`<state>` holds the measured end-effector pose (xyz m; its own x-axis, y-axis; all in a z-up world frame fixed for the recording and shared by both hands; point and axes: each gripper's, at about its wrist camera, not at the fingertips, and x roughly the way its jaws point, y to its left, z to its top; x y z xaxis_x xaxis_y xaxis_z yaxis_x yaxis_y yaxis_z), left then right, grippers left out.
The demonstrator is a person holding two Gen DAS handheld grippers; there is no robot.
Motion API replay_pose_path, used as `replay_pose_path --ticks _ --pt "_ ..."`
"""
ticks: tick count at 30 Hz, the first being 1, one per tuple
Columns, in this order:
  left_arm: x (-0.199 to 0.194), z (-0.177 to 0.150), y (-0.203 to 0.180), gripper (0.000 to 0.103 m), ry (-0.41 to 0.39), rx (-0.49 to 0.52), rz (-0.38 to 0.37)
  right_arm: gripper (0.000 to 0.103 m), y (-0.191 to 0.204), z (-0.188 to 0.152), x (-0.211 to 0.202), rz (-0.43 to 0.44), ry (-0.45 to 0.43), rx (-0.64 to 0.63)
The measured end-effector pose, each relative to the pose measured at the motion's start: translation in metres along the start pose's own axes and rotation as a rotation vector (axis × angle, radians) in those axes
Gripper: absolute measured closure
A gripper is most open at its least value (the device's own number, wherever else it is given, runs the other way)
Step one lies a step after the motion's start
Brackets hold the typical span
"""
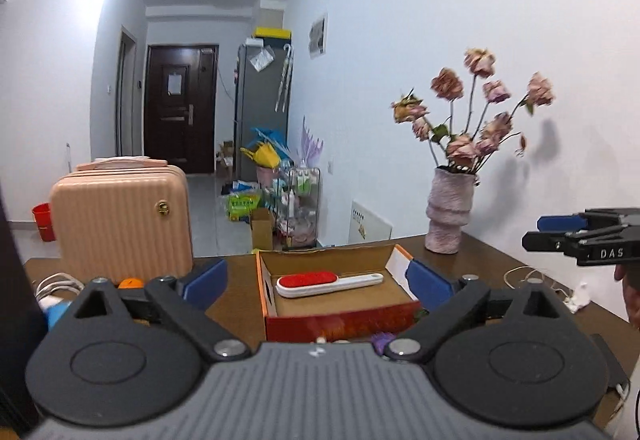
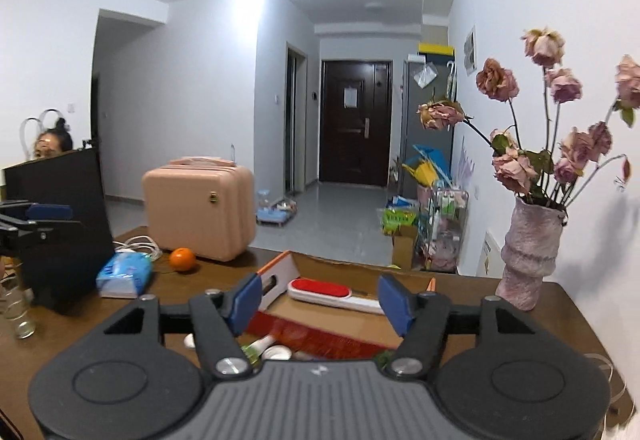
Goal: Organize rigid objects
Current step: 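Move the left gripper toward the large white plastic bottle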
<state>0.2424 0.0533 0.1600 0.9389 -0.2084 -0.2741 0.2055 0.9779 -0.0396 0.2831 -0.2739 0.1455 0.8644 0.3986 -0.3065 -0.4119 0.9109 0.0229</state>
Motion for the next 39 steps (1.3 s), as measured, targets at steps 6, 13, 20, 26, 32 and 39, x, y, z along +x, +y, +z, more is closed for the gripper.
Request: replay_pose_path --ticks 6,13,20,26,32,39 --pt "-0.073 -0.057 -0.024 0.001 -0.059 -0.004 0.079 0.027 0.035 -0.065 -0.063 0.003 -0.063 0.006" --pt "-0.138 -0.125 -0.049 0.000 -0.063 -0.010 0.104 0.023 0.066 -0.144 -0.114 0.032 -0.018 0.108" --pt "-0.135 -0.144 -0.060 0.000 -0.001 0.009 0.078 0.022 0.071 -0.173 -0.122 0.001 0.037 0.128" --pt "-0.122 -0.152 -0.060 0.000 0.030 0.002 0.068 0.022 0.062 -0.177 -0.103 -0.008 0.052 0.168" --pt "-0.099 -0.160 -0.058 0.000 0.078 0.013 0.044 0.023 0.057 -0.180 -0.082 -0.016 0.084 0.175" --pt "-0.046 -0.158 -0.049 0.000 0.142 -0.003 0.040 0.024 0.042 -0.179 -0.036 -0.022 0.139 0.199"
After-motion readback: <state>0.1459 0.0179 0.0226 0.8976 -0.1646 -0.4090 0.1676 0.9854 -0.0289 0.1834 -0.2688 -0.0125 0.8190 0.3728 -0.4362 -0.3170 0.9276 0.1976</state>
